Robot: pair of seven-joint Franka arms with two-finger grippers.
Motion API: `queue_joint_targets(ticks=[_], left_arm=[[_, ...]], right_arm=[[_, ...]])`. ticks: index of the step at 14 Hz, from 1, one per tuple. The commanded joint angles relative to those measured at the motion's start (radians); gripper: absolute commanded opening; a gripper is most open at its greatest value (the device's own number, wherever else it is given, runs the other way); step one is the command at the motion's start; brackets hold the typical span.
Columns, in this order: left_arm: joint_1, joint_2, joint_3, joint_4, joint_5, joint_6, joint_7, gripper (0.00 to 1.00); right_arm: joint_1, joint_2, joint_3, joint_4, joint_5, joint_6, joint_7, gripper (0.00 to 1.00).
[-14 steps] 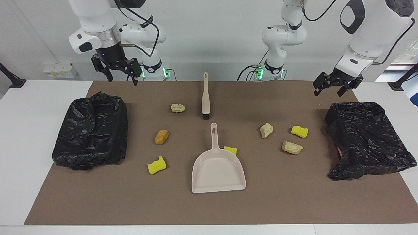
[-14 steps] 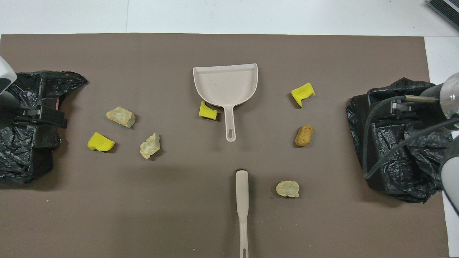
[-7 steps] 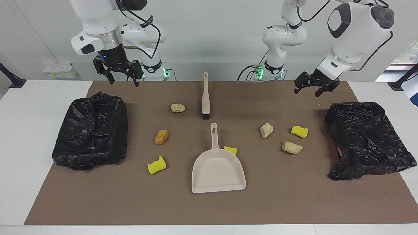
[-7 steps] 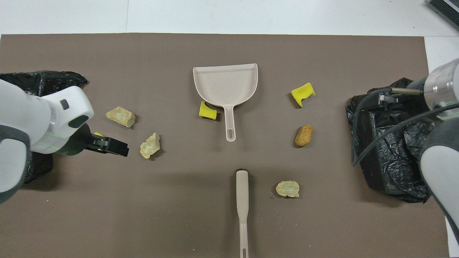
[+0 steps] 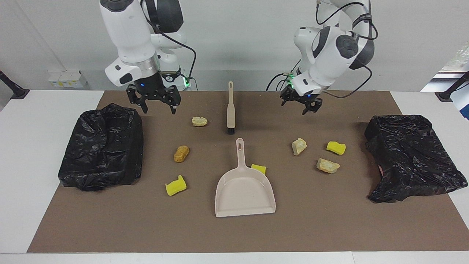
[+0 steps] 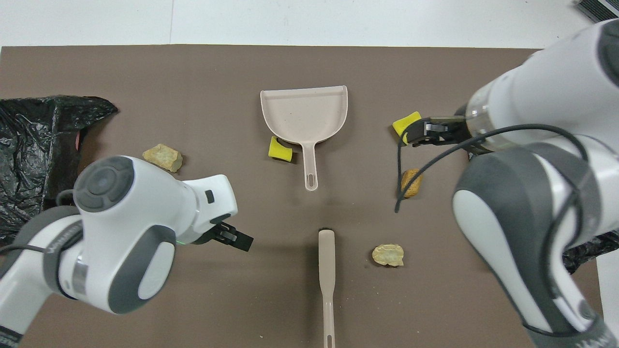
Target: Sweep and dump trash in bin
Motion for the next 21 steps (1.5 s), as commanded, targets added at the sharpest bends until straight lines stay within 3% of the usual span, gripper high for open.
queue_joint_targets(ticks=[1, 4, 9, 11, 14, 16, 18, 19, 21], left_arm=[[-0.122, -0.037, 0.022, -0.147, -0.041, 0.159, -0.013, 1.0], [-0.315, -0.034, 0.023, -0.191, -0.043, 0.242, -0.247, 1.0], [-0.52, 0.001, 0.02, -0.212, -0.029, 0.39, -0.547, 1.0], [-0.539, 0.018, 0.019, -0.211, 0.011, 0.401, -0.602, 1.0], [-0.61, 0.076, 0.019, -0.205, 0.115, 0.414, -0.745, 1.0], [-0.622, 0.095, 0.019, -0.201, 0.169, 0.438, -0.846, 1.0], [-0.611, 0.095, 0.019, -0.198, 0.169, 0.436, -0.849, 0.85], [-0.61, 0.093, 0.019, -0.197, 0.169, 0.435, -0.852, 0.72], [-0.607, 0.087, 0.019, -0.194, 0.169, 0.428, -0.863, 0.39]], right_arm=[[0.082, 0.154, -0.002, 0.105, -0.023, 0.063, 0.107, 1.0], [0.176, 0.244, -0.002, 0.121, -0.05, 0.152, 0.153, 1.0], [0.27, 0.382, -0.004, 0.134, -0.076, 0.258, 0.199, 1.0], [0.291, 0.424, -0.002, 0.134, -0.077, 0.309, 0.226, 1.0], [0.288, 0.426, 0.001, 0.124, -0.085, 0.315, 0.225, 1.0], [0.29, 0.439, 0.001, 0.124, -0.088, 0.315, 0.225, 0.87], [0.29, 0.443, 0.003, 0.124, -0.091, 0.315, 0.226, 0.64], [0.29, 0.44, 0.001, 0.124, -0.083, 0.314, 0.228, 0.57], [0.285, 0.436, 0.003, 0.101, -0.08, 0.304, 0.23, 0.56]])
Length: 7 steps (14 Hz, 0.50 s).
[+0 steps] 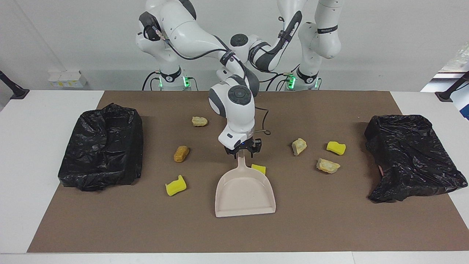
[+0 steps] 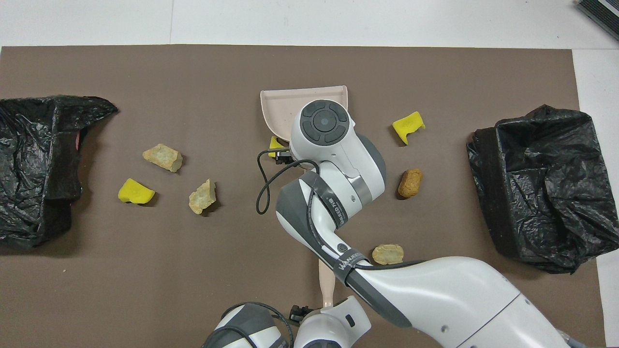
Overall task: Sweep and dump trash in bin
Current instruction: 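Grasp the dustpan handle with the right gripper while the left gripper grasps the brush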
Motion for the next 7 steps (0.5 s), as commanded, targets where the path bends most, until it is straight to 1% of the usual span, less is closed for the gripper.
queue_joint_targets(ticks=[1, 2, 3, 4, 5, 7], left_arm=[[-0.005, -0.024, 0.01, -0.003, 0.022, -0.003, -0.052, 0.15], [0.0, -0.027, 0.015, -0.001, 0.022, -0.017, -0.052, 0.0], [0.01, -0.03, 0.018, 0.002, 0.022, -0.022, -0.05, 0.0], [0.033, -0.039, 0.019, 0.005, 0.022, -0.034, -0.046, 0.0], [0.061, -0.053, 0.019, 0.014, 0.024, -0.06, -0.041, 0.0], [0.107, -0.073, 0.021, 0.023, 0.039, -0.117, -0.04, 0.0]], right_arm=[[-0.007, 0.009, 0.007, -0.007, -0.024, -0.013, 0.033, 0.53], [-0.01, 0.008, 0.007, -0.004, -0.035, -0.019, 0.035, 0.43], [-0.015, 0.008, 0.007, -0.001, -0.035, -0.016, 0.035, 0.25], [-0.016, 0.008, 0.007, 0.0, -0.033, -0.014, 0.036, 0.05], [-0.016, 0.006, 0.004, 0.002, -0.035, -0.005, 0.036, 0.0], [-0.039, 0.003, 0.0, 0.003, -0.052, 0.002, 0.01, 0.0]])
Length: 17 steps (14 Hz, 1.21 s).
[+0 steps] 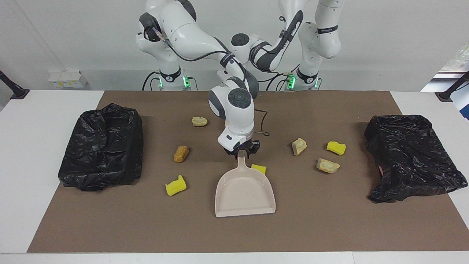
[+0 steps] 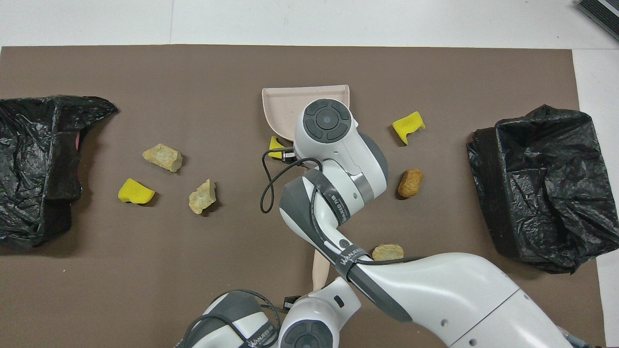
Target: Sweep and dump trash in bin
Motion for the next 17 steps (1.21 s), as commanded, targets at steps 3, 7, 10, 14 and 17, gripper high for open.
queue_joint_targets(ticks=[3, 7, 10, 14, 17], left_arm=[[0.126, -0.061, -0.003, 0.006, 0.083, -0.15, -0.015, 0.0], [0.311, -0.078, -0.003, 0.024, 0.159, -0.206, -0.004, 0.0], [0.422, -0.067, -0.003, 0.087, 0.182, -0.264, -0.005, 0.0], [0.618, -0.061, -0.003, 0.161, 0.192, -0.382, -0.006, 0.0], [0.766, -0.056, -0.003, 0.155, 0.193, -0.372, -0.002, 0.0]], right_arm=[[-0.067, -0.062, 0.008, 0.005, -0.047, 0.007, -0.163, 0.0], [-0.103, -0.168, 0.01, -0.05, -0.044, -0.051, -0.522, 0.0], [-0.121, -0.202, 0.01, -0.055, -0.044, -0.142, -0.732, 0.0], [-0.141, -0.213, 0.007, -0.057, -0.05, -0.212, -1.038, 0.0], [-0.199, -0.205, 0.008, -0.057, -0.05, -0.209, -1.335, 0.0]])
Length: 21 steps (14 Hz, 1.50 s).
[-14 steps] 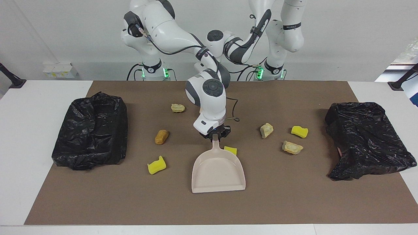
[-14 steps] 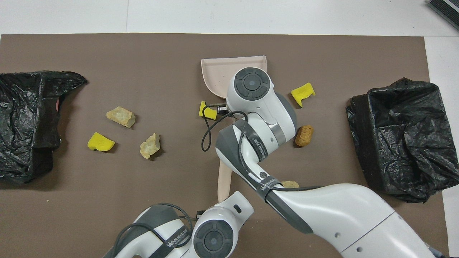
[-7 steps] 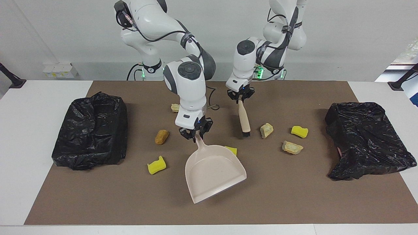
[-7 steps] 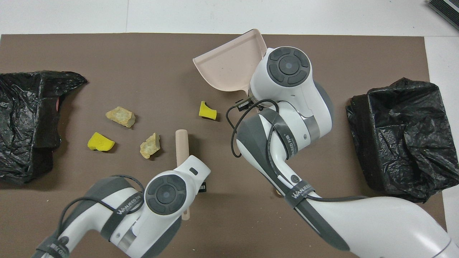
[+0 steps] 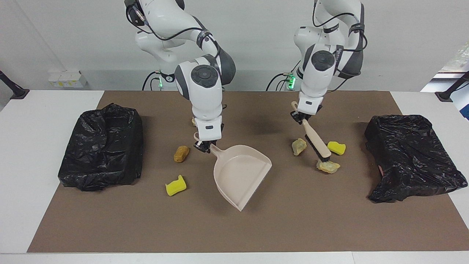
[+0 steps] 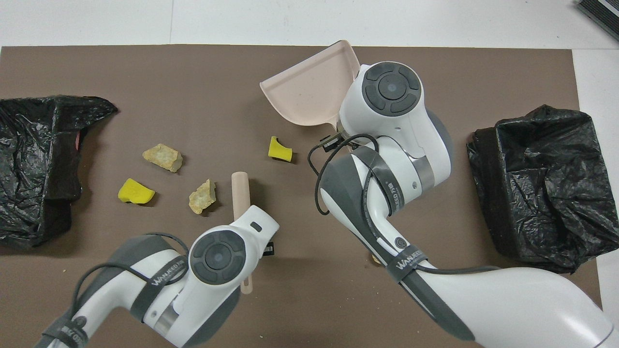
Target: Sweep and dump trash in bin
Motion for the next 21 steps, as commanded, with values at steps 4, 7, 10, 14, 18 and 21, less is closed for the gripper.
queue_joint_targets(ticks=[4, 7, 10, 14, 18, 21], left_arm=[[0.287, -0.004, -0.015, -0.024, 0.019, -0.017, 0.145, 0.0], [0.347, -0.015, -0.015, -0.078, 0.021, 0.006, 0.28, 0.0], [0.312, 0.0, -0.019, -0.116, 0.021, 0.055, 0.308, 0.0], [0.217, 0.034, -0.024, -0.116, -0.017, 0.135, 0.372, 0.0], [0.14, 0.065, -0.025, -0.098, -0.12, 0.173, 0.427, 0.0], [0.06, 0.111, -0.027, -0.096, -0.183, 0.27, 0.415, 0.0]], right_arm=[[-0.088, -0.011, 0.012, -0.025, -0.095, 0.004, -0.443, 0.0], [-0.098, -0.009, 0.013, -0.025, -0.169, 0.002, -0.547, 0.0], [-0.099, 0.026, 0.015, -0.025, -0.195, 0.019, -0.603, 0.0], [-0.083, 0.058, 0.015, -0.04, -0.199, 0.021, -0.603, 0.0], [-0.062, 0.069, 0.018, -0.051, -0.177, 0.055, -0.559, 0.0], [-0.017, 0.069, 0.018, -0.057, -0.171, 0.042, -0.513, 0.0]])
